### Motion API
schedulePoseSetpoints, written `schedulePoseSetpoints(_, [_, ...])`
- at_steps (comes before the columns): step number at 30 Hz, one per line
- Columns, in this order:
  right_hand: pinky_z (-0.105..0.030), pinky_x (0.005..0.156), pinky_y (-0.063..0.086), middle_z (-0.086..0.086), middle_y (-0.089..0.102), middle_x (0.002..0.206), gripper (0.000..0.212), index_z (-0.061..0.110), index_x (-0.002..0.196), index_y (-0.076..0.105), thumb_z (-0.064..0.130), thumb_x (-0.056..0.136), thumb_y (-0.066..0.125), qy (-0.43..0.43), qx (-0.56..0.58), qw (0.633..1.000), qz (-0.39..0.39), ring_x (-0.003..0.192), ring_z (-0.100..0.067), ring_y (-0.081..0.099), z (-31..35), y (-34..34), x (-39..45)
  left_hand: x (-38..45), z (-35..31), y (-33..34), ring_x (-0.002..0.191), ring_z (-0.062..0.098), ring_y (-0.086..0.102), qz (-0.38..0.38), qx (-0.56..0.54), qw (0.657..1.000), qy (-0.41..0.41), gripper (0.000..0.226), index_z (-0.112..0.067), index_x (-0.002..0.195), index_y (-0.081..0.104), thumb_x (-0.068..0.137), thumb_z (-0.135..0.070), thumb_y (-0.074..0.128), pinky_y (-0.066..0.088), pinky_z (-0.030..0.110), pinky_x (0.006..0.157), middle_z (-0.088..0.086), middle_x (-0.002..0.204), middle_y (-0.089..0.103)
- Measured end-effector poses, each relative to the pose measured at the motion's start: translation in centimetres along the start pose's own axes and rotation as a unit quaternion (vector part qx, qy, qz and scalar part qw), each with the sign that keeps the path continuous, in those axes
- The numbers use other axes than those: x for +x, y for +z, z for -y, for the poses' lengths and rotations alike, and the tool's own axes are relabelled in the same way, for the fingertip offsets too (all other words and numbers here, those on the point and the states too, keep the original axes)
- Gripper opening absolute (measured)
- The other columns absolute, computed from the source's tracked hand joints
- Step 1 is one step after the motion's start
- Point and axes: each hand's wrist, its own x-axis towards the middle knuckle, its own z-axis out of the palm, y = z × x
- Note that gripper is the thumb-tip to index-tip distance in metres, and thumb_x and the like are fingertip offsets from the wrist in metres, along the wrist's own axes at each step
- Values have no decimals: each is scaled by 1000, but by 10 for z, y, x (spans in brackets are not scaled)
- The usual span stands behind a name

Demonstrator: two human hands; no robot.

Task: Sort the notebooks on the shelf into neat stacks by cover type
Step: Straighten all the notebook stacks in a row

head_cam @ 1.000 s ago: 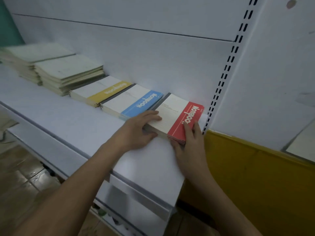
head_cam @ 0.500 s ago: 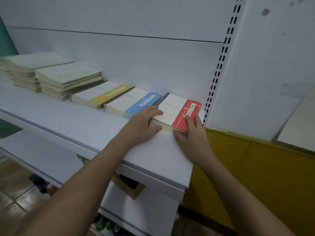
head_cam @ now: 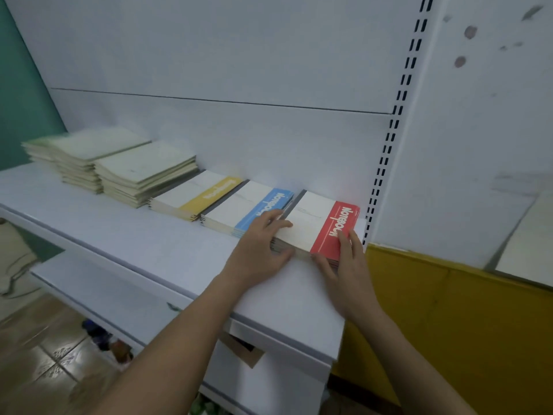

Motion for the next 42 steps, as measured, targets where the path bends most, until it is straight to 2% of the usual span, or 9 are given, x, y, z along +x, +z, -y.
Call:
schedulePoseSetpoints(7, [-43, 112, 37, 0, 19, 155, 92, 18, 153, 17, 31, 82, 74, 42, 19, 996, 74, 137, -22, 34, 0, -23, 20, 11, 14, 0, 109, 14, 48, 16, 29, 997, 76, 41, -17, 109, 66, 70, -21, 75, 47, 40, 92, -4, 110, 64])
schedulePoseSetpoints(12, [-41, 108, 40, 3, 22, 153, 95, 22, 150, 25, 40, 74, 80, 17, -42, 999, 9, 134, -21, 34, 45, -27, 18, 21, 29, -30, 127, 15, 40, 74, 64, 985, 139, 58, -28, 126, 58, 72, -39, 75, 32, 34, 100, -7, 131, 53])
schedulePoseSetpoints(15, [-30, 110, 32, 0, 36, 147, 77, 18, 145, 37, 33, 80, 76, -69, -44, 995, -49, 133, -15, 36, 104, -6, 25, 40, 73, -75, 130, 16, 37, 159, 85, 974, 137, 71, -30, 134, 50, 71, -38, 79, 32, 34, 104, -6, 139, 46])
schedulePoseSetpoints(21, [-40, 95, 44, -8, 42, 136, 61, 15, 141, 40, 19, 86, 66, -76, -197, 971, 109, 121, -30, 43, 153, 80, 75, 81, 130, -100, 121, 21, 45, 325, 171, 923, 113, 80, -27, 135, 45, 65, -32, 84, 42, 39, 98, -2, 131, 47])
schedulePoseSetpoints(27, [-42, 92, 44, -6, 48, 131, 41, 13, 130, 49, 14, 89, 55, -80, -321, 935, 124, 118, -31, 45, 144, 96, 93, 87, 141, -97, 123, 16, 45, 310, 251, 898, 188, 69, -32, 139, 42, 77, -44, 71, 36, 32, 93, -10, 137, 45])
schedulePoseSetpoints(31, [-27, 106, 28, -4, 44, 147, 46, 11, 139, 48, 28, 97, 55, -32, -68, 997, -10, 131, -15, 39, 134, 48, 80, 96, 143, -106, 141, 15, 27, 351, 61, 934, 15, 94, -26, 152, 26, 75, -59, 71, 23, 35, 116, -7, 153, 27])
schedulePoseSetpoints(34, [-31, 105, 32, -13, 49, 141, 44, 5, 137, 49, 28, 99, 49, 153, -11, 977, -147, 127, -24, 46, 93, -2, 83, 114, 142, -98, 136, 15, 37, 317, -101, 930, -154, 94, -19, 148, 35, 75, -77, 51, 29, 39, 114, -1, 152, 36])
schedulePoseSetpoints(39, [-43, 85, 52, -5, 65, 108, 36, 11, 127, 52, 31, 97, 50, 312, 143, 935, -92, 94, -28, 65, 57, -3, 73, 124, 137, -75, 78, 14, 47, 257, -113, 920, -273, 48, -2, 125, 52, 94, -38, 56, 34, 26, 62, 7, 106, 53])
schedulePoseSetpoints(42, [-45, 99, 45, -11, 52, 133, 51, 11, 142, 39, 36, 98, 48, 256, 72, 939, -217, 119, -30, 55, 72, -5, 66, 128, 136, -73, 86, 19, 53, 244, -131, 907, -318, 52, 0, 127, 49, 91, -37, 57, 36, 28, 66, 7, 101, 54])
